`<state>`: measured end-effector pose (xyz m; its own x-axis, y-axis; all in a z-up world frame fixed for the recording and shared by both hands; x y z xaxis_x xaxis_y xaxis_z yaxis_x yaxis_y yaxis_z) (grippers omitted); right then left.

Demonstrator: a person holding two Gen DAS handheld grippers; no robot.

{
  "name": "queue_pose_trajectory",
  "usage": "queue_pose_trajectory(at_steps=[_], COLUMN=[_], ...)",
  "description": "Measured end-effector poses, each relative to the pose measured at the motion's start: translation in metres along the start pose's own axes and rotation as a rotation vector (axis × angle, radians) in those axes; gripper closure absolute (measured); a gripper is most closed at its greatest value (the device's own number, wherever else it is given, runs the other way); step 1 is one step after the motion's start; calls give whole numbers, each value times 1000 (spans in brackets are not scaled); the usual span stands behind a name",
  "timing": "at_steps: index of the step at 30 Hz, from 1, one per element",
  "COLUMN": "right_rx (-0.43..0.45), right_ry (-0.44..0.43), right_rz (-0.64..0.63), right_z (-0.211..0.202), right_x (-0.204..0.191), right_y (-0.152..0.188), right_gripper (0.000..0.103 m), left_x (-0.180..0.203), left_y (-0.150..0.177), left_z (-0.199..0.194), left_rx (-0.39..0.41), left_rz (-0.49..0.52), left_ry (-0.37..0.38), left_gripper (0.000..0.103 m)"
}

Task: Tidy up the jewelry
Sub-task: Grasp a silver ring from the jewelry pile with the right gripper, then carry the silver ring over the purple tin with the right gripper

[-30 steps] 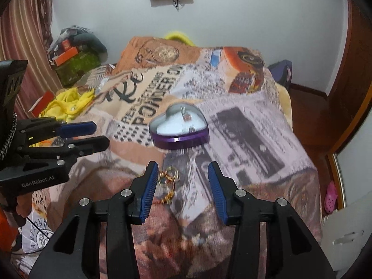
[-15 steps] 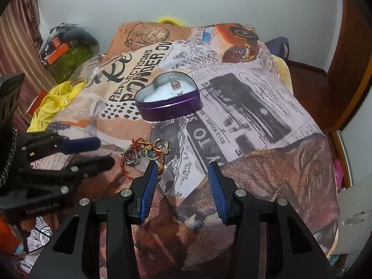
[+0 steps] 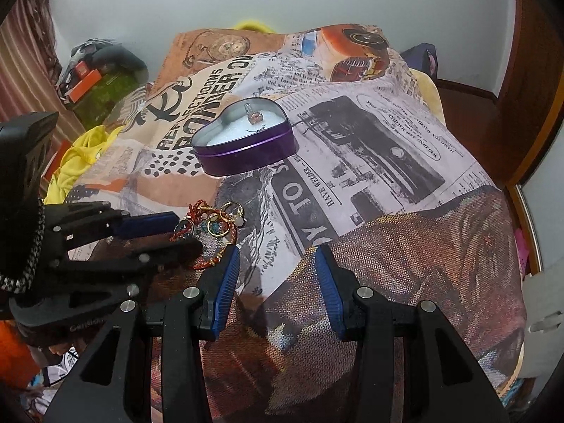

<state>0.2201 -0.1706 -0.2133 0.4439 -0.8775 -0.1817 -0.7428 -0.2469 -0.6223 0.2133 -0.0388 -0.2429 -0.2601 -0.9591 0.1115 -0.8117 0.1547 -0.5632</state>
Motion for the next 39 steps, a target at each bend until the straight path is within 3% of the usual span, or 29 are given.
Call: queue_pose_trajectory(at_steps=[3,21,25,39], right_rx=[-3,6,10,16], right_ry=[-3,4,-4,-36], right_rz=[2,-75,-105,-144], right_z=[2,25,31,42], right_x=[1,-16,-23,-33], right_y=[-1,-12,-13,-15], right_gripper=[62,63,81,96], left_x=[-2,-25,-30,-34], left_y=[0,-4,-4,-4], left_z=[-1,-28,-28,-25], left_rx=[8,84,89,90], left_rz=[-3,-51,-60,-71], left_ry=[3,6,2,2], left_gripper=[83,83,83,83])
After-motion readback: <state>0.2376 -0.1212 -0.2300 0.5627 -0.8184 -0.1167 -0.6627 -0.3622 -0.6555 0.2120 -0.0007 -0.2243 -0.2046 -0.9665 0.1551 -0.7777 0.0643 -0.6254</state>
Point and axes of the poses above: each gripper's, at about its wrist camera, not at the fingertips, and z roughly the way its jaws point, x to its right, y to its underside, the point moved 1 cm from there along z, roughly the way its jaws point, and after that the axes turned 4 degrees about x, right-handed, at the moved point
